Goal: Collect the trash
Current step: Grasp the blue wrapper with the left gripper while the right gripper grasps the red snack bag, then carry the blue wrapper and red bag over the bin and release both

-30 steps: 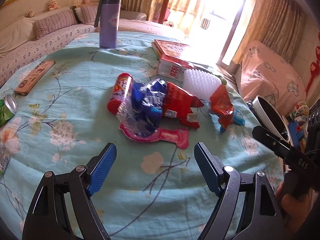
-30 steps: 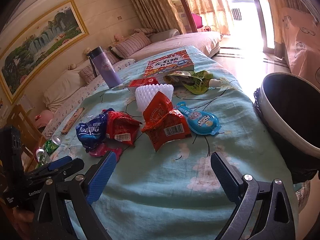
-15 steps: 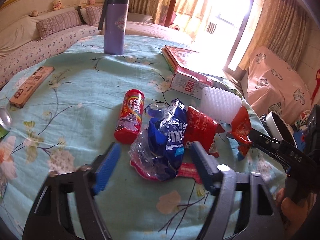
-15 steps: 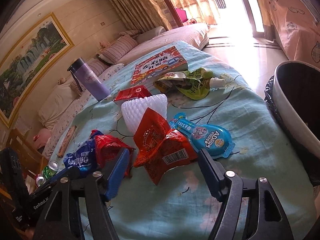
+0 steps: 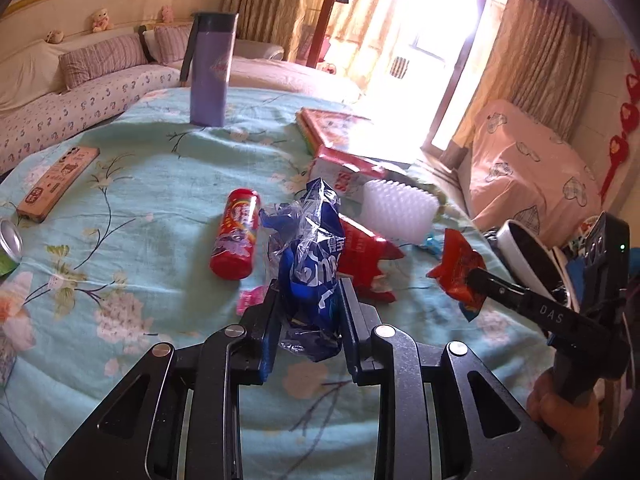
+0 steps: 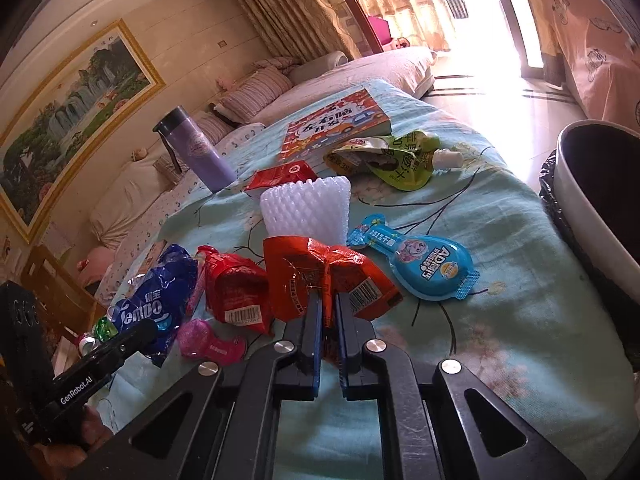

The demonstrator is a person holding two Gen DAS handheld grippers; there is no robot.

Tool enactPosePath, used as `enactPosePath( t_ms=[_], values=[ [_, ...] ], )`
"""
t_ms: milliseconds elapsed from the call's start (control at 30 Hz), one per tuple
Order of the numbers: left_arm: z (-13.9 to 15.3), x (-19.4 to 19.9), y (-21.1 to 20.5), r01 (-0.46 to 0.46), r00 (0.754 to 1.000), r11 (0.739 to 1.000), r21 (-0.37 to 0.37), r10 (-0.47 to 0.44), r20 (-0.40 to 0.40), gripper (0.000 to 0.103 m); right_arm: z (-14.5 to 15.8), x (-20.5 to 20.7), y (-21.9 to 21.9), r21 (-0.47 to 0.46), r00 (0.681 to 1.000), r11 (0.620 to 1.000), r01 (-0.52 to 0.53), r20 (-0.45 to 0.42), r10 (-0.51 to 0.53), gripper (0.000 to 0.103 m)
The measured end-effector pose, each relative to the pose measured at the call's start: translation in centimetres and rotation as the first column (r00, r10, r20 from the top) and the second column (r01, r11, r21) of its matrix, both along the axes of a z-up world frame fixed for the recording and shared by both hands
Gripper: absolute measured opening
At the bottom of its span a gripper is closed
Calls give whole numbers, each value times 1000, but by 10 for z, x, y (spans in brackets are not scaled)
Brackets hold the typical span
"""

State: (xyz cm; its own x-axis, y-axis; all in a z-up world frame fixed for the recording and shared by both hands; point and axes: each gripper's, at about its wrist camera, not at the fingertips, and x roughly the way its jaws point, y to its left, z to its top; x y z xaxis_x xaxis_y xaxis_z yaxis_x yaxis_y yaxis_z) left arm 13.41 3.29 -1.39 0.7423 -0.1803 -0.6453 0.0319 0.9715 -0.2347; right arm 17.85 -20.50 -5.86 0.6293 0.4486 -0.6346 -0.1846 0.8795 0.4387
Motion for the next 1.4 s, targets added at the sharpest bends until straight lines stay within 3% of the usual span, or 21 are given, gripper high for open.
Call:
enactPosePath(
  t_ms=[267, 833, 1400],
  values=[
    [13, -16, -42, 100, 995, 995, -3, -99, 24, 25, 20, -29, -25, -3, 999, 1000, 16, 47, -16, 6],
    [12, -20, -137, 267, 964, 963, 17, -267, -11, 25, 27, -67, -105, -17, 987, 989, 144, 70, -143, 6],
    [29, -8, -215, 382, 924, 923, 38, -383, 15, 25, 41, -76, -170, -34, 962, 966, 257, 101, -253, 6]
  ],
)
